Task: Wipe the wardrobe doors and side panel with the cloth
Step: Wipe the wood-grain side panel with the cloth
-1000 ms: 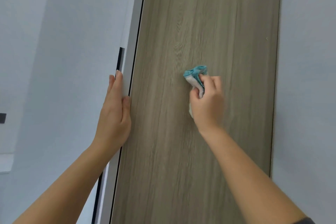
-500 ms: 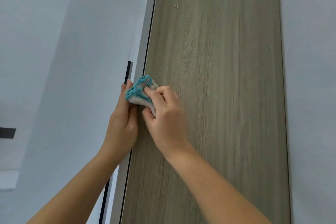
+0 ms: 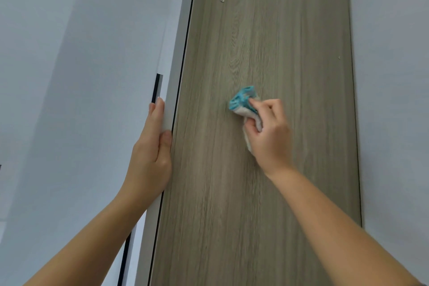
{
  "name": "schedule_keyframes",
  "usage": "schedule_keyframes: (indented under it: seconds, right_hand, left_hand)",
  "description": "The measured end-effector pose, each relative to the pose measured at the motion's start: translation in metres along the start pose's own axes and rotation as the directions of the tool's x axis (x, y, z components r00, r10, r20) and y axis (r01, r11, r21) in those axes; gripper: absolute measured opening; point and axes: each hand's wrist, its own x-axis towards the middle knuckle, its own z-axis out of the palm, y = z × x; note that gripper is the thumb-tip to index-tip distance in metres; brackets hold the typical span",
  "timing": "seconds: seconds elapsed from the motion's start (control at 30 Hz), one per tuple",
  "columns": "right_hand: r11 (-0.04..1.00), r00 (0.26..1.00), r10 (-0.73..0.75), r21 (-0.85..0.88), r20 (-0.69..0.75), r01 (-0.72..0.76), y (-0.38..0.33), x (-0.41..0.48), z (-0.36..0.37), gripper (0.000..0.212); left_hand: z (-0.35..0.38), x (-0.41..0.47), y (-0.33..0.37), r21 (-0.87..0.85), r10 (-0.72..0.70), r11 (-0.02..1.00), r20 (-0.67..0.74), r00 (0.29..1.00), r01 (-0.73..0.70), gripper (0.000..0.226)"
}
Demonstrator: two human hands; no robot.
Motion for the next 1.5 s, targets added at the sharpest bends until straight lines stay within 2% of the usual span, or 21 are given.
schedule_keyframes:
  seconds: [0.1,0.2,0.37,0.47,0.63,0.83,1.0,1.2,1.3,1.5]
  right_hand:
    - [0.990,0.991,0.130,-0.054,-0.040,-0.132,0.044,-0.004,-0.015,0.036]
    - [0.938,0.950,0.304,-0.151,-0.072,-0.311,0.095,-0.010,-0.040,0.034]
    - [0.717,0.811,0.578,-0.419,-0.090,-0.557,0.175,-0.031,-0.086,0.031]
    - [0.609,0.734,0.673,-0.493,-0.092,-0.621,0.198,-0.039,-0.102,0.023]
    - [0.577,0.693,0.713,-0.471,-0.107,-0.667,0.198,-0.039,-0.104,0.022]
    - [0.609,0.689,0.707,-0.358,-0.159,-0.708,0.179,-0.053,-0.084,0.027]
    - [0.781,0.829,0.546,-0.282,-0.123,-0.556,0.123,-0.056,-0.065,0.014]
    - [0.923,0.933,0.324,-0.165,-0.155,-0.348,0.058,-0.051,-0.028,0.029]
    - [0.949,0.954,0.246,-0.160,-0.172,-0.274,0.034,-0.047,-0.014,0.035]
    - [0.954,0.954,0.254,-0.120,-0.163,-0.274,0.007,-0.045,-0.010,0.038]
  left_hand:
    - [0.000,-0.001,-0.001,0.020,0.016,1.000,-0.006,1.000,-0.016,0.057]
    - [0.000,0.000,-0.002,0.029,0.018,0.999,-0.008,1.000,-0.018,0.056]
    - [0.001,0.000,-0.004,0.008,0.009,1.000,-0.013,1.000,-0.009,0.056]
    - [0.001,0.000,-0.005,0.007,0.017,1.000,-0.018,1.000,-0.017,0.055]
    - [0.001,0.000,-0.005,0.016,0.026,1.000,-0.027,0.999,-0.026,0.054]
    - [0.002,-0.001,-0.004,-0.007,0.022,1.000,-0.037,0.999,-0.022,0.052]
    - [0.002,-0.001,-0.004,-0.047,-0.001,0.999,-0.038,0.999,-0.001,0.052]
    - [0.002,-0.001,-0.002,-0.083,-0.009,0.996,-0.041,0.999,0.006,0.051]
    - [0.001,-0.001,-0.002,-0.113,-0.014,0.994,-0.029,0.999,0.011,0.051]
    - [0.001,-0.001,0.000,-0.206,-0.036,0.978,-0.010,0.999,0.034,0.051]
